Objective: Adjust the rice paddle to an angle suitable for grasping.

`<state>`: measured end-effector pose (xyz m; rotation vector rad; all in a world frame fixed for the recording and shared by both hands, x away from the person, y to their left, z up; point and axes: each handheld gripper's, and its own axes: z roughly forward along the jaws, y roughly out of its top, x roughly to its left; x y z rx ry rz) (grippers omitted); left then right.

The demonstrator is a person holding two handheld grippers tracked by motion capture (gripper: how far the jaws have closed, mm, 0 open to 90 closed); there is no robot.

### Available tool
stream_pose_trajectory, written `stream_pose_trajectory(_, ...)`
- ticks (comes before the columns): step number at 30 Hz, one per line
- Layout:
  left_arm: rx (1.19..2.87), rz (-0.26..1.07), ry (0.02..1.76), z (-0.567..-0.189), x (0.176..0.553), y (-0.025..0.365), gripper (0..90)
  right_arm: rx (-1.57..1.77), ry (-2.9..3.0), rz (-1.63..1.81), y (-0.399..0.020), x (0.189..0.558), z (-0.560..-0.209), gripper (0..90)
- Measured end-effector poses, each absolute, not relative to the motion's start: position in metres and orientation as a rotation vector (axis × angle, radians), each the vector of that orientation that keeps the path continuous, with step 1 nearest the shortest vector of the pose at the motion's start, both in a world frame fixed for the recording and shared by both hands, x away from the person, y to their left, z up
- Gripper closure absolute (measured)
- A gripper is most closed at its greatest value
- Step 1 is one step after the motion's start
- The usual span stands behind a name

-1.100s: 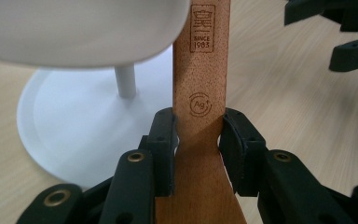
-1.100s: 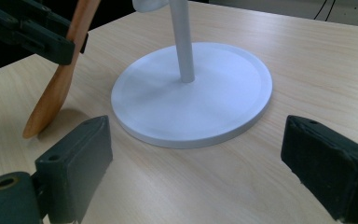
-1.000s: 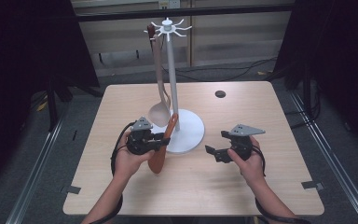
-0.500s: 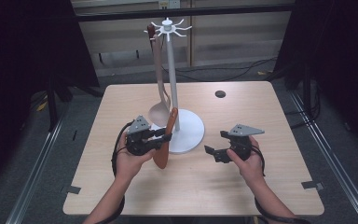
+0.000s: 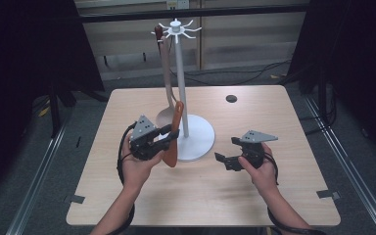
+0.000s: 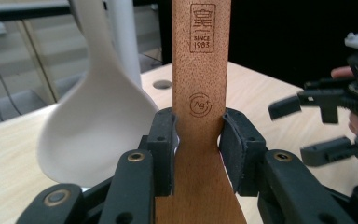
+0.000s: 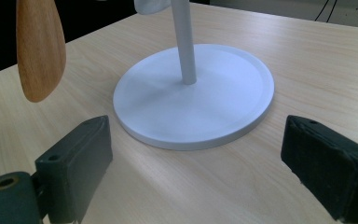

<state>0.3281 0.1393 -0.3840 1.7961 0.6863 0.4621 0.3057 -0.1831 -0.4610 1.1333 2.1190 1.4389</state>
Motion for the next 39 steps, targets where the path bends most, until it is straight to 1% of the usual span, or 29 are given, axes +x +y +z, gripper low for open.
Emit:
stream_pose_trajectory(5, 1.773, 0.517, 0.688, -0.377, 0.327, 0.138, 66.7, 1.136, 2.119, 1.437, -0.183, 0.306, -0.461, 8.8)
stream_pose_trajectory(15, 1.720, 0.540, 0.695, -0.371, 0.326, 0.135, 66.7, 1.132, 2.117, 1.438, -0.183, 0.306, -0.461, 8.8)
stream_pose_trajectory(29, 1.565, 0.592, 0.686, -0.363, 0.321, 0.133, 66.6, 1.132, 2.118, 1.445, -0.183, 0.306, -0.460, 8.8)
stream_pose_trajectory(39, 1.489, 0.629, 0.674, -0.359, 0.321, 0.128, 66.6, 1.135, 2.117, 1.446, -0.184, 0.306, -0.460, 8.7)
